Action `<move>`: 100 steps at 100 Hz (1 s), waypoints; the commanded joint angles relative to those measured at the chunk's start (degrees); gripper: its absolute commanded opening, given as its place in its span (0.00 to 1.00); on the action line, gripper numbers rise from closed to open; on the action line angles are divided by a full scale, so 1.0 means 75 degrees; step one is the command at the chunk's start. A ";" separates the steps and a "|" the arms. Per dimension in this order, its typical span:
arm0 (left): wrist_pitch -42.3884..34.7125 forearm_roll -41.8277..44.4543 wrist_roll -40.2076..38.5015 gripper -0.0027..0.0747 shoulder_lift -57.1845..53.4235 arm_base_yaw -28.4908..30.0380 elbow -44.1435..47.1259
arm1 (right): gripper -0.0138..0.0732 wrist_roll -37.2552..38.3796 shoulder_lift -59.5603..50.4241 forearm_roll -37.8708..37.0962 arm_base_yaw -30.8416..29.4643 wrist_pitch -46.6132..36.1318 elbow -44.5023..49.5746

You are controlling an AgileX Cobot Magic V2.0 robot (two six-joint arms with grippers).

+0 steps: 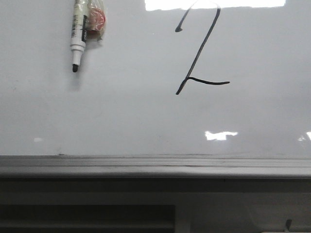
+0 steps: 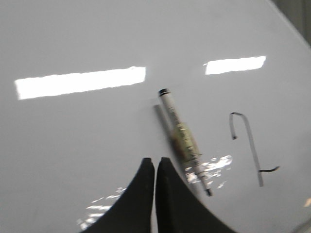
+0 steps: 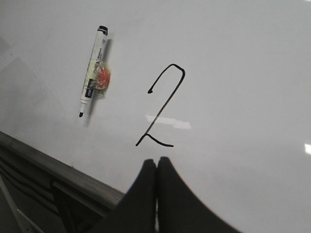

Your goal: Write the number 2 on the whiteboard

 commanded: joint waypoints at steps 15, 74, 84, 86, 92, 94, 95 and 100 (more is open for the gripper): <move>0.0258 0.2346 -0.2672 0.01 0.0160 0.2687 -0.0165 | 0.10 -0.0040 0.0029 0.0263 -0.0033 -0.0389 -0.0191; 0.0895 0.2997 -0.3521 0.01 -0.0830 0.4610 0.0772 | 0.09 -0.0040 0.0042 0.0263 -0.0033 -0.0401 -0.0191; 0.0928 0.3097 -0.3521 0.01 -0.0830 0.4594 0.0772 | 0.09 -0.0040 0.0042 0.0263 -0.0033 -0.0401 -0.0191; 0.0948 0.3073 -0.3521 0.01 -0.0830 0.4594 0.0772 | 0.09 -0.0040 0.0042 0.0263 -0.0033 -0.0401 -0.0191; 0.1003 0.2990 -0.3521 0.01 -0.0830 0.4580 0.0772 | 0.09 -0.0040 0.0042 0.0263 -0.0033 -0.0401 -0.0191; 0.1003 0.2969 -0.3521 0.01 -0.0816 0.4580 0.0757 | 0.09 -0.0040 0.0042 0.0263 -0.0033 -0.0401 -0.0191; 0.1003 0.2950 -0.3521 0.01 -0.0816 0.4580 0.0757 | 0.09 -0.0040 0.0042 0.0263 -0.0033 -0.0401 -0.0191; 0.0943 0.2952 -0.3521 0.01 -0.0816 0.4596 0.0757 | 0.09 -0.0040 0.0042 0.0263 -0.0033 -0.0401 -0.0191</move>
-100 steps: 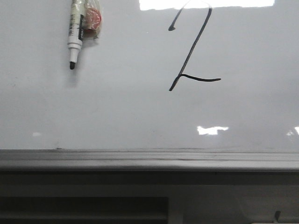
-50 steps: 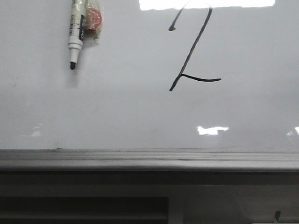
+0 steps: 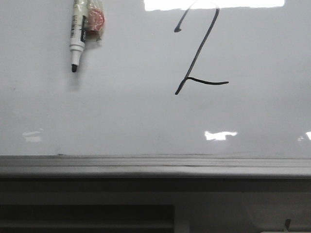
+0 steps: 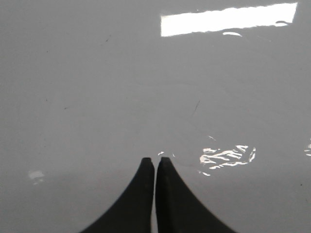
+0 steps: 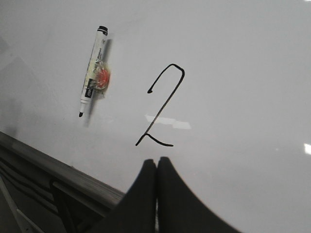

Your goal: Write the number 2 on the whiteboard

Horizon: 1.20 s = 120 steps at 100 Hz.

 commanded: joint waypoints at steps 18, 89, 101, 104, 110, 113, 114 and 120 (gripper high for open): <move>-0.0570 -0.0088 -0.0092 0.01 -0.0209 -0.0007 0.0109 | 0.09 -0.0040 0.0042 0.0263 -0.0033 -0.0388 -0.0191; -0.0570 -0.0088 -0.0092 0.01 -0.0209 -0.0007 0.0109 | 0.09 0.0693 0.0107 -0.1187 -0.0078 -0.1533 -0.0126; -0.0570 -0.0088 -0.0092 0.01 -0.0209 -0.0007 0.0109 | 0.09 0.2926 0.0248 -0.4023 -0.0289 -0.2103 -0.0126; -0.0570 -0.0088 -0.0092 0.01 -0.0209 -0.0007 0.0109 | 0.09 0.3497 0.0263 -0.4748 -0.0347 -0.2145 -0.0120; -0.0570 -0.0088 -0.0092 0.01 -0.0209 -0.0007 0.0109 | 0.09 0.4632 0.0283 -0.6194 -0.0478 -0.2415 0.0009; -0.0570 -0.0088 -0.0092 0.01 -0.0209 -0.0007 0.0109 | 0.09 0.5032 0.0283 -0.6709 -0.0537 -0.2580 0.0106; -0.0570 -0.0088 -0.0092 0.01 -0.0209 -0.0007 0.0109 | 0.09 0.5116 0.0283 -0.6935 -0.0556 -0.2680 0.0135; -0.0570 -0.0088 -0.0092 0.01 -0.0209 -0.0007 0.0109 | 0.09 0.5481 0.0283 -0.7429 -0.0710 -0.3102 0.0454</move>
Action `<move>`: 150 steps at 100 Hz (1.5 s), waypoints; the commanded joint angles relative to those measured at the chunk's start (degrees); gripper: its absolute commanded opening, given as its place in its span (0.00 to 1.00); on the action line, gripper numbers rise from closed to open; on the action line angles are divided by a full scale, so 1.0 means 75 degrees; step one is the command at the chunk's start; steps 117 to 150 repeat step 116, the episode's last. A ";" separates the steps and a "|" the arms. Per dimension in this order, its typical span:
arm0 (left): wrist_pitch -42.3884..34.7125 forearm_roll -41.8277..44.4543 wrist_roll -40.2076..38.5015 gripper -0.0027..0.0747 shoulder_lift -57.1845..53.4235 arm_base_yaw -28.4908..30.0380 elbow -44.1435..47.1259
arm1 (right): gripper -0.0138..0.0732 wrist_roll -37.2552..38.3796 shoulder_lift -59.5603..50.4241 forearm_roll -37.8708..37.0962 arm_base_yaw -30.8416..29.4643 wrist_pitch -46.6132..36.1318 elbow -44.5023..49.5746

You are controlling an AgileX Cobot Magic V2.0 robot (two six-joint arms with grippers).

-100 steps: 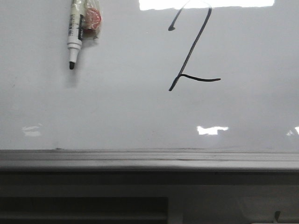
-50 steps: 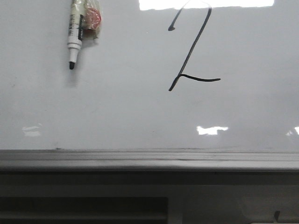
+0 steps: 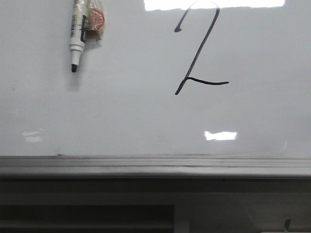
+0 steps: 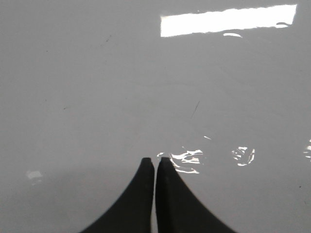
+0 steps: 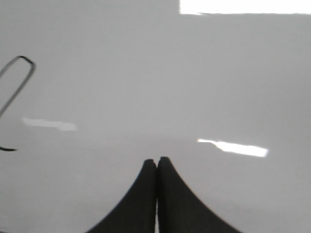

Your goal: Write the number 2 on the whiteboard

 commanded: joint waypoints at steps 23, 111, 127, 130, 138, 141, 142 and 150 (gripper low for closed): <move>-0.0570 -0.0075 -0.0066 0.01 -0.0209 -0.0007 0.0109 | 0.09 0.0919 -0.0225 -0.1634 -0.0708 -0.2091 0.1332; -0.0570 -0.0086 -0.0066 0.01 -0.0209 -0.0007 0.0109 | 0.09 0.0936 -0.0225 -0.1880 -0.0806 -0.1790 0.1462; -0.0570 -0.0086 -0.0066 0.01 -0.0209 -0.0007 0.0109 | 0.09 0.0936 -0.0225 -0.1880 -0.0806 -0.1790 0.1462; -0.0570 -0.0086 -0.0066 0.01 -0.0209 -0.0007 0.0109 | 0.09 0.0936 -0.0225 -0.1880 -0.0806 -0.1790 0.1462; -0.0570 -0.0086 -0.0066 0.01 -0.0209 -0.0007 0.0109 | 0.09 0.0936 -0.0225 -0.1880 -0.0806 -0.1790 0.1462; -0.0570 -0.0086 -0.0066 0.01 -0.0209 -0.0007 0.0109 | 0.09 0.0936 -0.0225 -0.1880 -0.0806 -0.1790 0.1462; -0.0570 -0.0086 -0.0066 0.01 -0.0209 -0.0007 0.0109 | 0.09 0.0936 -0.0225 -0.1880 -0.0806 -0.1790 0.1462; -0.0570 -0.0086 -0.0066 0.01 -0.0209 -0.0007 0.0109 | 0.09 0.0936 -0.0225 -0.1880 -0.0806 -0.1790 0.1462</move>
